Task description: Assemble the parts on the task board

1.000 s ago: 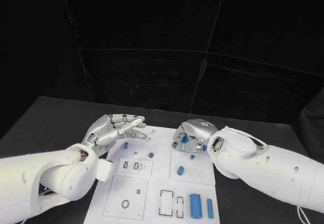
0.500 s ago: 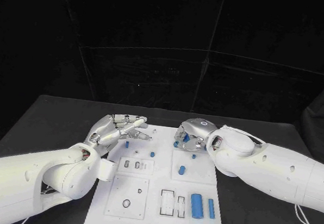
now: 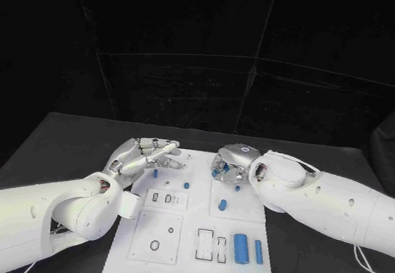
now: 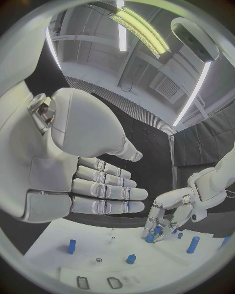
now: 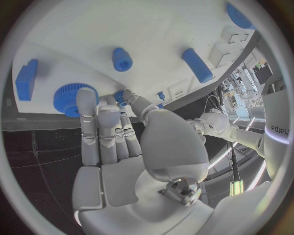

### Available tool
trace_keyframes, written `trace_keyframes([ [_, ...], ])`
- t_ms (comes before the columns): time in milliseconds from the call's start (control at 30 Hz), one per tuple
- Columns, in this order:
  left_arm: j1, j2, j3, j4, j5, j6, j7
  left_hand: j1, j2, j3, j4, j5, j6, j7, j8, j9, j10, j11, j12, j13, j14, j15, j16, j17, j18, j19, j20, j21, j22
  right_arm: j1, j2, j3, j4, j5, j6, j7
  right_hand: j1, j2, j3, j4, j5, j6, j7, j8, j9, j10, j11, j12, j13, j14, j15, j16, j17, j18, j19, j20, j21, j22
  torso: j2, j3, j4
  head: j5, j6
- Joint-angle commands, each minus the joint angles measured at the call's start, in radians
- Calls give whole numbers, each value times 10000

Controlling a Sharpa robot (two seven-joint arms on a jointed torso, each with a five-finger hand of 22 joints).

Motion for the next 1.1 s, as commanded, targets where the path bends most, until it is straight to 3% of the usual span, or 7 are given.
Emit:
trace_keyframes([
  [33, 18, -7, 9, -1, -50, 170, -6, -4, 91, -13, -73, -59, 58, 11, -60, -10, 44, 7, -63, -13, -27, 44, -59, 19, 130, 83, 9, -44, -19, 19, 16, 4, 37, -79, 158, 33, 27, -122, 92, 23, -25, 51, -8, -7, 7, 87, -5, 23, 12, 213, 25, 149, 140, -32, 114, 16, 129, 152, 12, 11, -1, 14, -82],
  [200, 19, -12, 9, -33, -50, 174, -33, -4, 91, -13, -73, -59, 58, 11, -60, -10, 44, 7, -63, -13, -27, 44, -59, 19, 130, 83, 9, -44, -19, 19, 7, 4, 74, -70, -301, 149, 111, -28, 298, 111, 20, 250, 2, 67, 39, 385, -39, 111, 48, 264, -6, 599, 611, -114, 309, 0, 564, 755, 17, 11, 8, 34, -123],
  [367, 20, -13, 10, -55, -50, 184, -57, -4, 91, -13, -73, -59, 58, 11, -60, -10, 44, 7, -63, -13, -27, 44, -59, 19, 130, 83, 9, -44, -19, 18, -14, 5, 136, 46, -1315, 308, 407, 257, 773, 136, 67, 965, -114, 356, 159, 1065, -210, 353, 179, 330, -130, 1134, 1140, -387, 1053, -92, 1679, 2505, 26, 15, 10, 49, -115],
  [600, 22, -23, 10, -86, -50, 178, -79, -1, 101, -9, -79, -60, 63, 10, -63, -10, 50, 6, -69, -13, -28, 44, -68, 23, 130, 84, 10, -49, -23, 20, 15, 73, 149, 241, -2380, 294, 354, 156, 970, 223, 50, 1180, -187, 391, 195, 1286, -296, 362, 254, 269, -188, 1275, 1205, -444, 1160, -165, 2009, 2904, 38, 11, 6, 95, -42],
  [800, 26, 8, 10, -131, -50, 86, -46, 14, 148, 12, -108, -59, 95, 1, -72, -7, 85, -2, -87, -9, -21, 41, -95, 43, 132, 92, 10, -66, -39, 31, 371, 204, -237, 458, -2676, 261, 215, 65, 986, 350, 15, 1196, -199, 359, 194, 1316, -302, 325, 278, 249, -192, 1353, 1255, -454, 1141, -171, 2091, 2988, 66, 3, 30, 47, 32],
  [1000, 27, 55, 10, -160, -50, -28, 41, 32, 183, 32, -149, -59, 149, -12, -74, -2, 151, -17, -99, -3, 4, 29, -120, 71, 137, 114, 4, -80, -55, 74, 1050, 236, -1062, 620, -2585, 262, -10, -71, 951, 581, -37, 1133, -186, 270, 175, 1267, -284, 228, 287, 221, -174, 1424, 1278, -458, 1094, -157, 2162, 3044, 85, -8, 63, 37, 76],
  [1100, 27, 55, 10, -160, -50, -28, 41, 32, 183, 32, -149, -59, 149, -12, -74, -2, 151, -17, -99, -3, 4, 29, -120, 71, 137, 114, 4, -80, -55, 74, 1050, 236, -1062, 620, -2585, 262, -10, -71, 951, 581, -37, 1133, -186, 270, 175, 1267, -284, 228, 287, 221, -174, 1424, 1278, -458, 1094, -157, 2162, 3044, 86, -10, 66, 42, 71],
])
